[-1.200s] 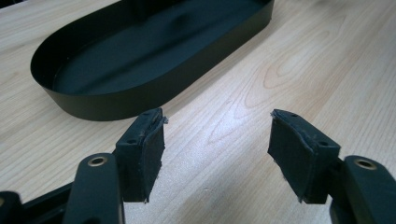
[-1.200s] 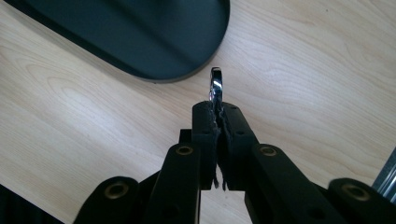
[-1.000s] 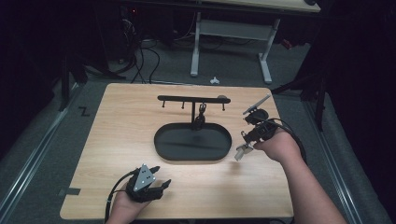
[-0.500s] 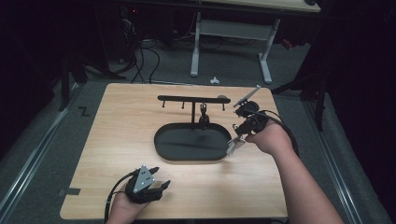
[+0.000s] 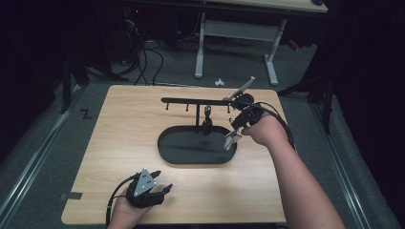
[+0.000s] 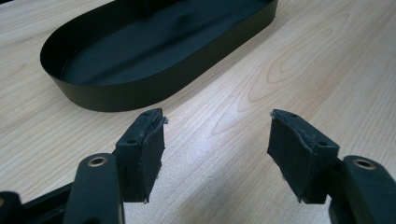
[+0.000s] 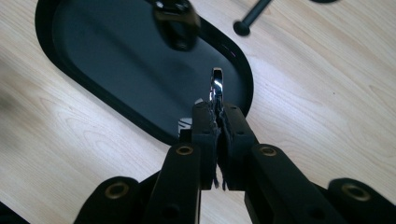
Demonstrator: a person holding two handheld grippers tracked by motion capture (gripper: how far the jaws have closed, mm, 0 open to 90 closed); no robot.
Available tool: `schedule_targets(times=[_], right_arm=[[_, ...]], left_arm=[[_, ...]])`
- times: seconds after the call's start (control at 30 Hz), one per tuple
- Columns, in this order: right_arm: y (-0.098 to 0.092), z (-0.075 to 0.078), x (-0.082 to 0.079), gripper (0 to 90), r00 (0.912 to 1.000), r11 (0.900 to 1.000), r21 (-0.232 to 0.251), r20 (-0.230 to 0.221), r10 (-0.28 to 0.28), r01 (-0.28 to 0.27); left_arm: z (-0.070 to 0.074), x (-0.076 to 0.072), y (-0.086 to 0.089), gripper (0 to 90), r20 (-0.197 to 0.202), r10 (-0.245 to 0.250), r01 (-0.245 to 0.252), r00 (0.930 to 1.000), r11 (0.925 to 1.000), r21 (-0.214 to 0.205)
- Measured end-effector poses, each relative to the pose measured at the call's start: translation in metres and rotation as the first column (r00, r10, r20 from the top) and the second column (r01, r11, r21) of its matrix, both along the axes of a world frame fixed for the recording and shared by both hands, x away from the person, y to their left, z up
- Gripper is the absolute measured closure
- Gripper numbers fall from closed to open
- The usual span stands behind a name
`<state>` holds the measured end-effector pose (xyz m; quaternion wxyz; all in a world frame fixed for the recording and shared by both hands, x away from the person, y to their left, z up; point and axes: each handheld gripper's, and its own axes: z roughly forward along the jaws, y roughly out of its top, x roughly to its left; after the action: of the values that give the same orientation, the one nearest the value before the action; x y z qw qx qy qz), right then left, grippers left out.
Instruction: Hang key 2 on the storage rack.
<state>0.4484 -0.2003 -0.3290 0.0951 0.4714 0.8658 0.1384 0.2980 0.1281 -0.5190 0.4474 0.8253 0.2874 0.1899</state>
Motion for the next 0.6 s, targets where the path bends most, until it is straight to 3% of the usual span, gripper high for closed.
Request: schedule_targets(times=[0.6], right_arm=[[0.007,0.007,0.017,86.3,0.9997,0.9995,0.025,0.014,-0.019,0.019]], left_arm=[[0.001,0.000,0.001,36.3,0.003,-0.005,0.005,1.0000,1.0000,-0.001]])
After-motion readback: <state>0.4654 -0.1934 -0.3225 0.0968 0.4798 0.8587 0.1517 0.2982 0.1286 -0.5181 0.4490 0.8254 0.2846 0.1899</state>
